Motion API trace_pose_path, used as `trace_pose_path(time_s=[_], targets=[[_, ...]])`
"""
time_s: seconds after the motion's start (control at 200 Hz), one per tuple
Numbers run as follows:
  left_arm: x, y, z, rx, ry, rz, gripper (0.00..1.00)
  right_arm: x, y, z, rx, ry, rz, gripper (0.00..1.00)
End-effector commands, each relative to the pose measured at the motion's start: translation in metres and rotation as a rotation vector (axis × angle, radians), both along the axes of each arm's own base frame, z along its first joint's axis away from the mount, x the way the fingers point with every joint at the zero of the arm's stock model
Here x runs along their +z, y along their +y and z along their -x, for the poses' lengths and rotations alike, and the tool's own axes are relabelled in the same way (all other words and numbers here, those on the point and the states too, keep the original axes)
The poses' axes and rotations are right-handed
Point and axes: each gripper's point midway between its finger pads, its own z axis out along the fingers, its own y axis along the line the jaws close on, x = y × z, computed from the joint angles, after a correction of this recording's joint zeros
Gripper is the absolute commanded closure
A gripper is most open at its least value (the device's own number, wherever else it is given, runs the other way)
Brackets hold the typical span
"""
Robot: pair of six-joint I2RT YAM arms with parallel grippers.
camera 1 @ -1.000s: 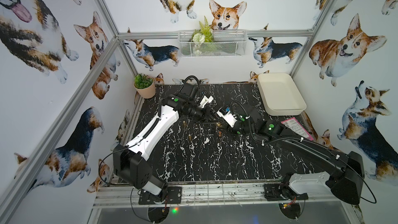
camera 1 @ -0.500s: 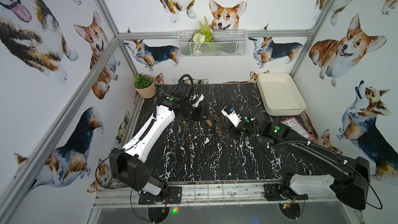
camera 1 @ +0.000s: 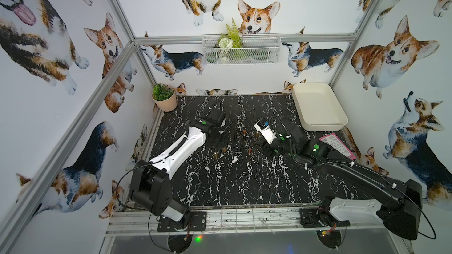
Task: Open the lipstick cap
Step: Place the lipstick at the center of the board.
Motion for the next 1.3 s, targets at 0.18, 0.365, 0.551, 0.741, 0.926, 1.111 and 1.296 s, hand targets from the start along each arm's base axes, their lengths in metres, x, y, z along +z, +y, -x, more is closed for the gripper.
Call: trace_pose_path(time_s=[0.18, 0.365, 0.551, 0.741, 0.926, 1.111, 1.296], targets=[[-0.031, -0.013, -0.023, -0.011, -0.105, -0.125, 0.86, -0.004, -0.009, -0.008, -0.069, -0.008, 0.025, 0.60], [-0.057, -0.014, -0.024, -0.004, -0.093, -0.147, 0.87, -0.004, -0.014, -0.008, -0.083, -0.018, 0.032, 0.60], [-0.062, -0.014, -0.025, 0.015, -0.119, -0.150, 0.87, -0.006, -0.015, -0.009, -0.087, -0.020, 0.039, 0.60], [-0.069, -0.013, -0.024, 0.034, -0.132, -0.140, 0.88, -0.003, -0.012, -0.010, -0.082, -0.022, 0.033, 0.60], [-0.078, -0.013, -0.018, 0.023, -0.126, -0.146, 0.87, -0.006, -0.012, -0.010, -0.081, -0.017, 0.040, 0.60], [-0.070, -0.016, -0.015, 0.027, -0.141, -0.118, 0.86, -0.007, -0.011, -0.011, -0.083, -0.015, 0.046, 0.60], [-0.074, -0.015, -0.011, 0.024, -0.131, -0.124, 0.82, -0.009, -0.011, -0.012, -0.083, -0.012, 0.051, 0.60]])
